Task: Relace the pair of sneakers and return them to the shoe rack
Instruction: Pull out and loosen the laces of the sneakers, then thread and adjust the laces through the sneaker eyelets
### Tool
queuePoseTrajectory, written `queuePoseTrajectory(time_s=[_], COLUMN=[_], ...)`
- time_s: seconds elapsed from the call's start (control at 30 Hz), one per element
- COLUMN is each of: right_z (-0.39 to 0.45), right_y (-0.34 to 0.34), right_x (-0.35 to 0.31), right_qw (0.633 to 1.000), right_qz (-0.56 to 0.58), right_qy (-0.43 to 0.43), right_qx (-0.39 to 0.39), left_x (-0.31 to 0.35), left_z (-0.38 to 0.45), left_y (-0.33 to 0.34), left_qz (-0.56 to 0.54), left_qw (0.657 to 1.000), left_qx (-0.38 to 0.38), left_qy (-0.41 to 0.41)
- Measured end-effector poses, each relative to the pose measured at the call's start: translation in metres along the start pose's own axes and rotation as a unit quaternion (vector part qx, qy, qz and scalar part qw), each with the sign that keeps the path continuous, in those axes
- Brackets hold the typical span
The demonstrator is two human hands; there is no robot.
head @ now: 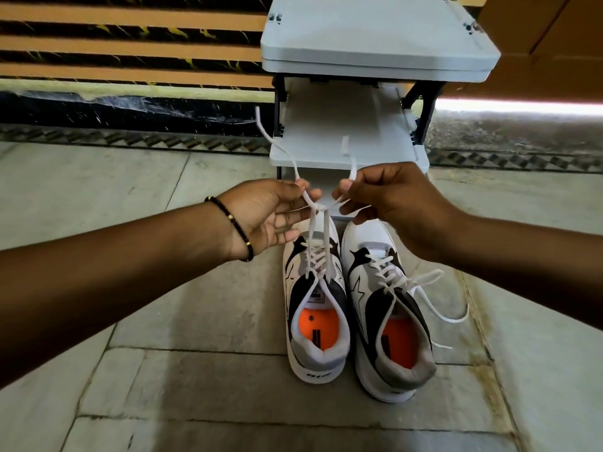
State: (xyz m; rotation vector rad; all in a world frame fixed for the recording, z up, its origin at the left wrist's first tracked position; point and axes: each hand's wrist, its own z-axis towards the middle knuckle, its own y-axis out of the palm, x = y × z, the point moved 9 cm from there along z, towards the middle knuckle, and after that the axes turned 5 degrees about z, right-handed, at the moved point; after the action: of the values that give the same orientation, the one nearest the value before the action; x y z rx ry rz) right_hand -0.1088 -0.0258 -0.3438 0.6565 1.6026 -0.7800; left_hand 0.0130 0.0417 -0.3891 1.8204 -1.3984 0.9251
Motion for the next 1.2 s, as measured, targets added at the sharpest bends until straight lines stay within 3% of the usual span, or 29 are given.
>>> queuePoseTrajectory(time_s=[0.17,0.33,0.57,0.67,0.77,0.9,1.03,1.13,1.2], right_z=[0.004,0.004,-0.002,0.001,-0.001,-0.011,-0.009,-0.009,-0.011], right_y=[-0.016,-0.038,-0.061,-0.05,-0.015,0.034,0.047,0.048,0.045], right_x=[0.002,0.016,0.081,0.074,0.055,0.081,0.088,0.082,0.077], right_qw=[0.992,0.964,0.873,0.828,0.863,0.869,0.89,0.891,0.89], right_qz=[-0.117,-0.257,-0.436,-0.542,-0.498,-0.446,-0.421,-0.425,-0.427], right_qy=[0.023,0.048,0.213,0.128,0.017,0.036,0.032,0.011,0.001], right_qx=[0.046,0.058,-0.056,-0.06,-0.085,-0.21,-0.171,-0.161,-0.161], left_x=[-0.006,-0.025,-0.081,-0.098,-0.084,-0.072,-0.063,-0.056,-0.052], left_z=[0.002,0.007,0.008,0.012,0.023,0.021,0.021,0.017,0.015], left_y=[-0.015,-0.051,-0.098,-0.098,-0.077,-0.018,0.019,0.027,0.028], left_qz=[-0.015,-0.005,0.063,0.212,0.495,0.531,0.59,0.648,0.666], left_qw=[0.998,0.994,0.976,0.948,0.858,0.838,0.778,0.716,0.698], left_qx=[0.05,0.107,0.152,0.166,0.13,0.022,-0.02,-0.009,0.0], left_qy=[0.03,0.001,-0.145,-0.172,-0.035,0.123,0.215,0.258,0.264])
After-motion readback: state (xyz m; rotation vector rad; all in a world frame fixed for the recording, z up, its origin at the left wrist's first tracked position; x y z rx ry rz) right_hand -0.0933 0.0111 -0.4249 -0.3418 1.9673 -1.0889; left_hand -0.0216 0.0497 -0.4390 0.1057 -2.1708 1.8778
